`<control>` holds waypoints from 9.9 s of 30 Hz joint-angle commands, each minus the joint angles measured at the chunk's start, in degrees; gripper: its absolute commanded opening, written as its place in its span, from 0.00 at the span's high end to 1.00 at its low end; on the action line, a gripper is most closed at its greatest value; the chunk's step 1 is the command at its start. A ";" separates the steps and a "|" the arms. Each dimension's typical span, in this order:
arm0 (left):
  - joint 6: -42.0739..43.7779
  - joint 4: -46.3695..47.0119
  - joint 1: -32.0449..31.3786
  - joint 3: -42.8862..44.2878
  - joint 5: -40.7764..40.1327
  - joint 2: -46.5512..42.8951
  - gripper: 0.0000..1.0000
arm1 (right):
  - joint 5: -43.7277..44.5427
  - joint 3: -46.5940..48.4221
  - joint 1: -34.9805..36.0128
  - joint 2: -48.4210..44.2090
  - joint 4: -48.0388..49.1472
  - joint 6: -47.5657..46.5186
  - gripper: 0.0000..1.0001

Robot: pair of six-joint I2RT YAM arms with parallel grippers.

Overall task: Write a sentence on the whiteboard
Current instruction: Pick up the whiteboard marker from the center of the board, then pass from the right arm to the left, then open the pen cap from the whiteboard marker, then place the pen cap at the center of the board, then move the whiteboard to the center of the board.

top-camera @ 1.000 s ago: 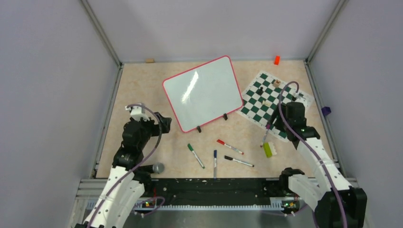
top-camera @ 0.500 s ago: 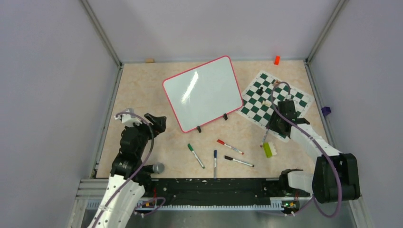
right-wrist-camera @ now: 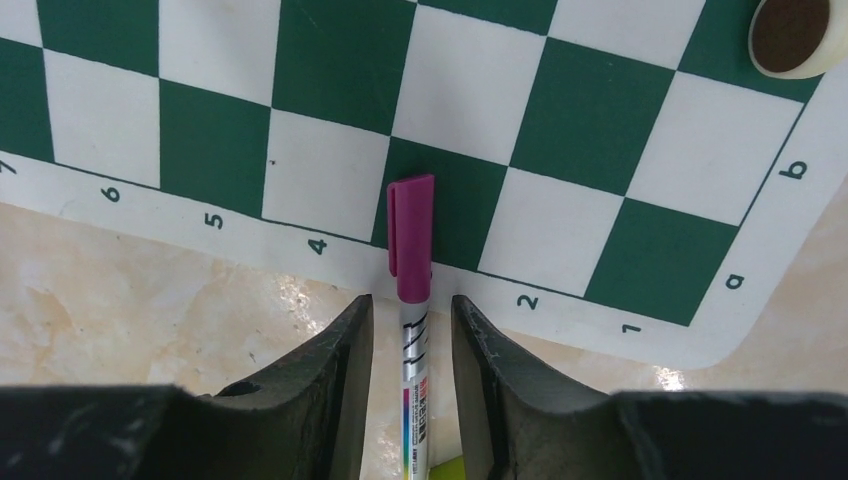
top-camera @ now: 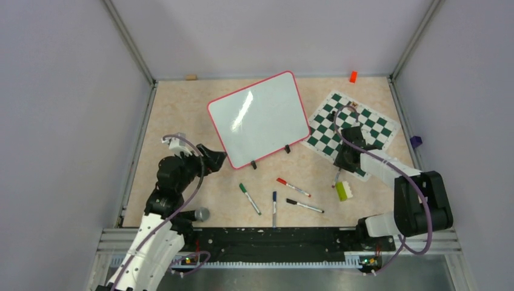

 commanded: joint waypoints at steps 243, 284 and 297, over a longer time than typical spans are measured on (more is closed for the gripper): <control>1.65 -18.62 -17.85 8.10 -14.29 -0.66 0.01 | -10.01 3.19 19.78 -43.79 -10.34 -2.62 1.00; 11.91 44.43 3.53 2.77 12.51 36.52 0.09 | -58.62 63.80 -7.93 50.36 12.91 -4.79 1.00; 16.29 50.06 3.53 7.22 18.23 47.24 0.36 | -69.41 55.29 -5.82 48.77 20.88 -3.49 1.00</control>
